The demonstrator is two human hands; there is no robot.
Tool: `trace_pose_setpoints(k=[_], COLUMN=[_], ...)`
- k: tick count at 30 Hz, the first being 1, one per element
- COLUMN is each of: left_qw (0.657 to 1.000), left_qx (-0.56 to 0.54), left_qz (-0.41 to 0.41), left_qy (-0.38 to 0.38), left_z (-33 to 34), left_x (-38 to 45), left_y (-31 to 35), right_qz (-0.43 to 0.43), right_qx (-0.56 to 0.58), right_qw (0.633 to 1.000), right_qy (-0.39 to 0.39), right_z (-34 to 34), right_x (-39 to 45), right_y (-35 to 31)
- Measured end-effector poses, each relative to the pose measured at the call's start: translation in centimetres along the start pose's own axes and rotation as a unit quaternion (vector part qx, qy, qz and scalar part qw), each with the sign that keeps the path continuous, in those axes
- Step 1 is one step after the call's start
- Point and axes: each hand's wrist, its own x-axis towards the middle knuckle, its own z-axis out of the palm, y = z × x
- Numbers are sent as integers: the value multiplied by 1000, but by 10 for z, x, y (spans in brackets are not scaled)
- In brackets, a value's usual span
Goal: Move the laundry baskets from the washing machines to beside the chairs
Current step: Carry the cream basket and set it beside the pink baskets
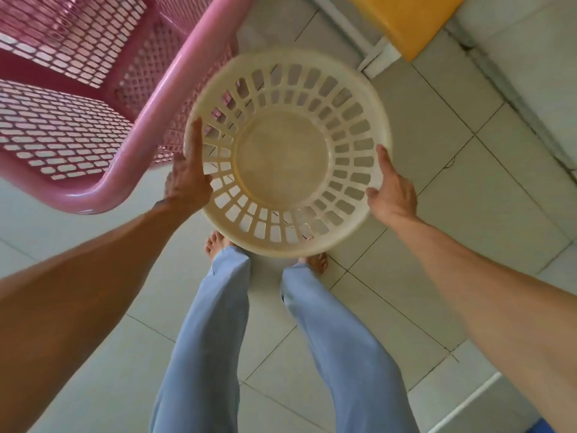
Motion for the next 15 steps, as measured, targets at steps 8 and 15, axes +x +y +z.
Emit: trace_pose_setpoints(k=[8,15], left_qw=[996,991], left_qx=[26,61], left_qz=[-73,-93], left_qy=[-50,-76], left_z=[-4,-27], left_x=[-6,-63], left_y=[8,55], right_qz=[6,62], right_qx=[-22,48], right_qw=[999,995], right_qy=[-24,-58], right_z=[-4,-32], right_x=[-4,-59], right_y=[-6,-22])
